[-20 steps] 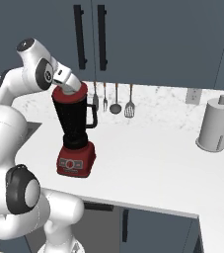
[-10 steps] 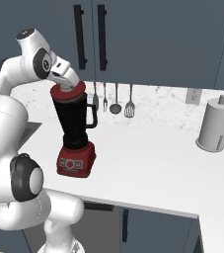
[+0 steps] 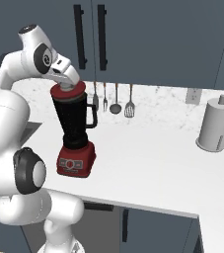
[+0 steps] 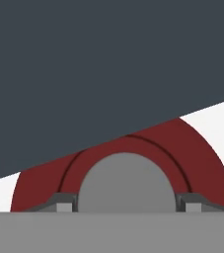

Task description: Close the lid blender by securely placing the lid on top.

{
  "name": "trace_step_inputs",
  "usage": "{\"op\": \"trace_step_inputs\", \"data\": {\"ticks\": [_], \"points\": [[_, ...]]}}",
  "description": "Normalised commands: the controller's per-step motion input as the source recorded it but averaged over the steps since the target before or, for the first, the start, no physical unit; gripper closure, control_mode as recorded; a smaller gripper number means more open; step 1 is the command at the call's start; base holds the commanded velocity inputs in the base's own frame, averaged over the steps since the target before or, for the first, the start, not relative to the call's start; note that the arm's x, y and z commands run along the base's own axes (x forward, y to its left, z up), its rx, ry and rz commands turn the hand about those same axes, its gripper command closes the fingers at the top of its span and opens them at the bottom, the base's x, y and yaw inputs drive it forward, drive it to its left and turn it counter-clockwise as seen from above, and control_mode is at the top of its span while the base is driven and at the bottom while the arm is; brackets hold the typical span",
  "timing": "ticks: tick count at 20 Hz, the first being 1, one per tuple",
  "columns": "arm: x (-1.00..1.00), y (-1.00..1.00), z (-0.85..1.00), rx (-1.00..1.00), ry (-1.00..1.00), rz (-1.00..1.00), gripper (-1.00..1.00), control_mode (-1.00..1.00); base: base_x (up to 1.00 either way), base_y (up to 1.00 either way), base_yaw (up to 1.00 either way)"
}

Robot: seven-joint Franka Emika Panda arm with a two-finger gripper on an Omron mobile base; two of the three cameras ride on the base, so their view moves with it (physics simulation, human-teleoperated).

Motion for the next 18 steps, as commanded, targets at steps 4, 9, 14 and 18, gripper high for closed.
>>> {"op": "trace_step_inputs", "data": {"ticks": [4, 9, 14, 18], "points": [[0.0, 0.0, 0.01, 0.0, 0.04, 0.0, 1.0, -1.0, 0.0, 0.0, 0.0], [0.0, 0.0, 0.0, 0.0, 0.0, 0.0, 1.0, -1.0, 0.0, 0.0, 0.0], [0.0, 0.0, -0.1, 0.0, 0.0, 0.0, 1.0, -1.0, 0.0, 0.0, 0.0], [0.0, 0.0, -0.25, 0.0, 0.0, 0.0, 1.0, -1.0, 0.0, 0.0, 0.0]]}}
